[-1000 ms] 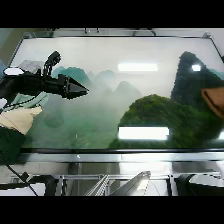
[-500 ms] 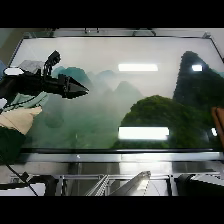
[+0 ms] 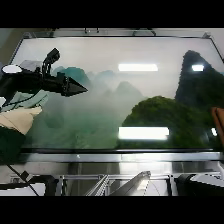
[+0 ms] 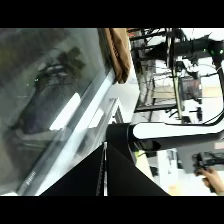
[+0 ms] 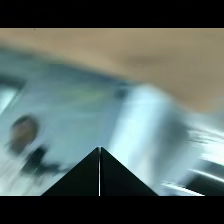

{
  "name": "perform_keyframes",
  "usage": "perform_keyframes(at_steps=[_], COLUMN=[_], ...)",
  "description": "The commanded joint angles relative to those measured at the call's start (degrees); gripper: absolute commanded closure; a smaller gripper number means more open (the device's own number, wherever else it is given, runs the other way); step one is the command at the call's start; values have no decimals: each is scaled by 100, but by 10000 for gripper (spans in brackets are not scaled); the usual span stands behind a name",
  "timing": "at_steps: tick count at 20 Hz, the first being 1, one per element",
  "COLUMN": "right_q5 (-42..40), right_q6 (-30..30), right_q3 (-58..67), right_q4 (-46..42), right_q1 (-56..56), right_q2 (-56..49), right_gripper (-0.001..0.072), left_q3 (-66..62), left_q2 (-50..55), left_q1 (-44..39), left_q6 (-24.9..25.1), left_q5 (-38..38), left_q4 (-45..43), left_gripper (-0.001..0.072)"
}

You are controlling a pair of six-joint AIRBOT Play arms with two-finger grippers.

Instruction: Fold the shirts.

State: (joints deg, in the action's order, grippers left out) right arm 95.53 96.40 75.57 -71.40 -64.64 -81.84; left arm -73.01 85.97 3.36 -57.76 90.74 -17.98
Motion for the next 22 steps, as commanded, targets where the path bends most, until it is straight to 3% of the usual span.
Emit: perform_keyframes(at_steps=[1,4,8,11,16,22], right_q5=[-240,-404,-492,-1115,-3279,-3303], right_q6=[-544,-1434,-2321,-2643,-2918,-2857], right_q3=[70,59,-179,-1062,-3532,-3692], right_q4=[1611,2315,2758,2747,2710,2752], right_q1=[1021,2162,3748,4992,6585,6653], right_q2=[20,282,1331,2542,4389,4454], right_gripper=[689,690,690,690,690,689], left_q3=[-566,-514,957,2245,3480,3748], left_q2=[-13,-525,-1849,-2817,-3738,-4009], left_q1=[107,55,-269,-680,-1300,-1309], left_q6=[-26,-168,-251,-380,-385,-409], left_q5=[17,-24,-284,-957,-1707,-1738], left_q4=[-7,-44,-151,-868,-953,-898], left_gripper=[701,701,700,700,698,694])
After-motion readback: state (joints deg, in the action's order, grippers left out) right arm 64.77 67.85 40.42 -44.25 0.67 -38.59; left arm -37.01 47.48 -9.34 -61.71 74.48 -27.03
